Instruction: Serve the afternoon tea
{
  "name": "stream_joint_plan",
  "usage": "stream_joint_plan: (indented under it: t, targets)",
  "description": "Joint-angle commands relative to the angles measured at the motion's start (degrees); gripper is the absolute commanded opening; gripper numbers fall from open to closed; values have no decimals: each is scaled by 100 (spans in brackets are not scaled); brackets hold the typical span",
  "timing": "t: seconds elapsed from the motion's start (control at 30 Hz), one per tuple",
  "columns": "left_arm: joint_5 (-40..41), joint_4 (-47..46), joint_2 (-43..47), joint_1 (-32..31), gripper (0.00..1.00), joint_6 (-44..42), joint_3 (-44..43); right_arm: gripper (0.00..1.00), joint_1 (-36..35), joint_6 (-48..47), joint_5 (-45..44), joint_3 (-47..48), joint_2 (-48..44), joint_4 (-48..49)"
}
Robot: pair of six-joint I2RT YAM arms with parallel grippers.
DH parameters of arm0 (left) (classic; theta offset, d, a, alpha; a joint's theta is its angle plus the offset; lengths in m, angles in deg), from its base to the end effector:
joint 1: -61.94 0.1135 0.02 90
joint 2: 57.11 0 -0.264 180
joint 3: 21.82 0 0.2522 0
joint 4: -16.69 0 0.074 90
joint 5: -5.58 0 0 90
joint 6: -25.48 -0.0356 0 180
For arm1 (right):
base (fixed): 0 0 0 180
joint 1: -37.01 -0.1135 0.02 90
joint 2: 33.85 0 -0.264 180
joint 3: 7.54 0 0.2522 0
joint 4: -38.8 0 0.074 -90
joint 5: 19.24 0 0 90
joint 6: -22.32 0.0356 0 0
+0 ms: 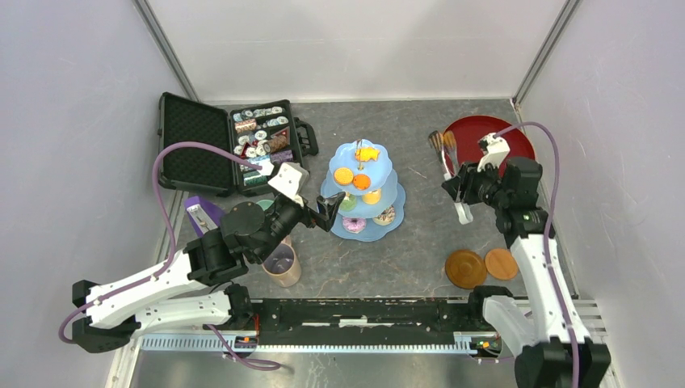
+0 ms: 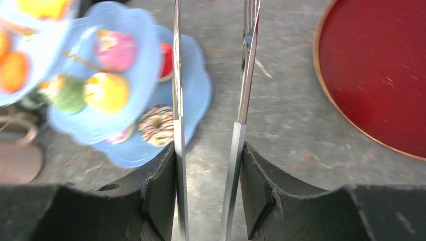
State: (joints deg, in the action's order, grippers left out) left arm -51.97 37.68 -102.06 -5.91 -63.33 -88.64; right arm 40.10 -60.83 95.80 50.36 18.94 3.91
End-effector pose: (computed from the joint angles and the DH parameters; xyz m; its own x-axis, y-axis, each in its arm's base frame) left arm 0.0823 -0.1514 0.3956 -0.0062 -0.0311 -0.9995 0.5793 0.8146 -0.0290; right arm 0.2043 0.0041 0.2934 -0.5303 0.1368 -0.8367 -0.2566 0.9147 0.3122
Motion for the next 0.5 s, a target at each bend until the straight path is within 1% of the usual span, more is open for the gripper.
stream_joint_plan:
  t: [0.0, 0.1, 0.2, 0.4, 0.47]
  targets:
    - [-68, -98, 79, 14, 100, 340, -135, 19, -461, 75, 992, 42, -674, -116]
    - [-80, -90, 87, 16, 100, 360, -143, 19, -803, 152, 1324, 17, -942, -98]
    - [-89, -81, 93, 9, 100, 372, -152, 20, -1148, 198, 1334, 82, -1007, -133]
    - [-45, -63, 78, 18, 100, 347, -161, 21, -1906, 369, 912, 154, -906, 98]
    - [-32, -64, 72, 19, 100, 338, -161, 22, -2194, 368, 627, 174, -779, 84]
